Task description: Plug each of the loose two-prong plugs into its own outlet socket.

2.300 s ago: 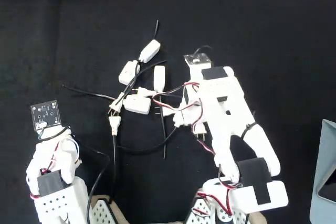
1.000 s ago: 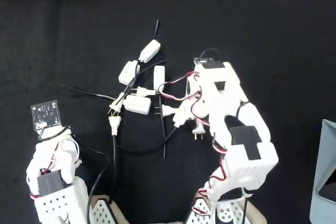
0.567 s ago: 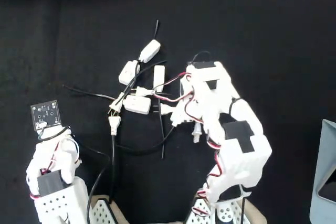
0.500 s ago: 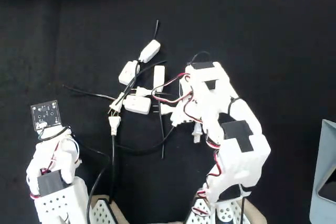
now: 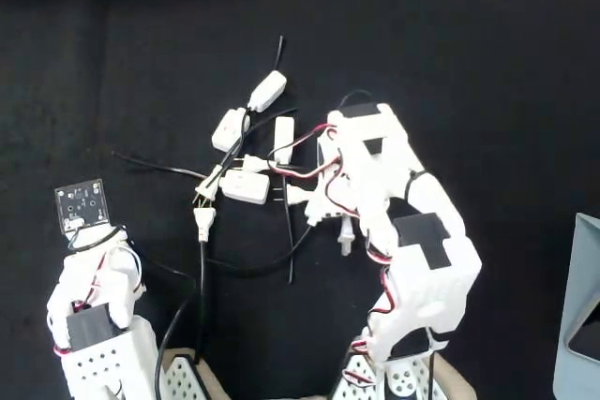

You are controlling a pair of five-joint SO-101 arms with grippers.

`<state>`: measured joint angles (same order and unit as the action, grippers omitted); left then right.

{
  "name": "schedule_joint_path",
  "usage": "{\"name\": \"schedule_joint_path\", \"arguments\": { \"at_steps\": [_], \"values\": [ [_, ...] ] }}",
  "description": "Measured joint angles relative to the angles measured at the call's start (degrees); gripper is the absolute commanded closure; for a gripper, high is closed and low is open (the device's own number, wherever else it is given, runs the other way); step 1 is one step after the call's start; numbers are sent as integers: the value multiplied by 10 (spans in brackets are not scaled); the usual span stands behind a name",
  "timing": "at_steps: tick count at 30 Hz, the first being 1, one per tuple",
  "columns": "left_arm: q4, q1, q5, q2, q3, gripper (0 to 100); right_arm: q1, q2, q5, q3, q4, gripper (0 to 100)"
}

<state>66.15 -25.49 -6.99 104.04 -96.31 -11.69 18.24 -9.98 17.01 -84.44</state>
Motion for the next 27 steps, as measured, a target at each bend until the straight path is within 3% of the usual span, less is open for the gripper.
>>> {"name": "schedule_joint_path", "arguments": {
  "at_steps": [3, 27],
  "values": [
    [0, 0, 0, 0, 0, 970, -2, 1, 0, -10, -1, 881],
    [0, 0, 0, 0, 0, 970, -2, -1, 0, -11, -23, 987]
  ]
}}
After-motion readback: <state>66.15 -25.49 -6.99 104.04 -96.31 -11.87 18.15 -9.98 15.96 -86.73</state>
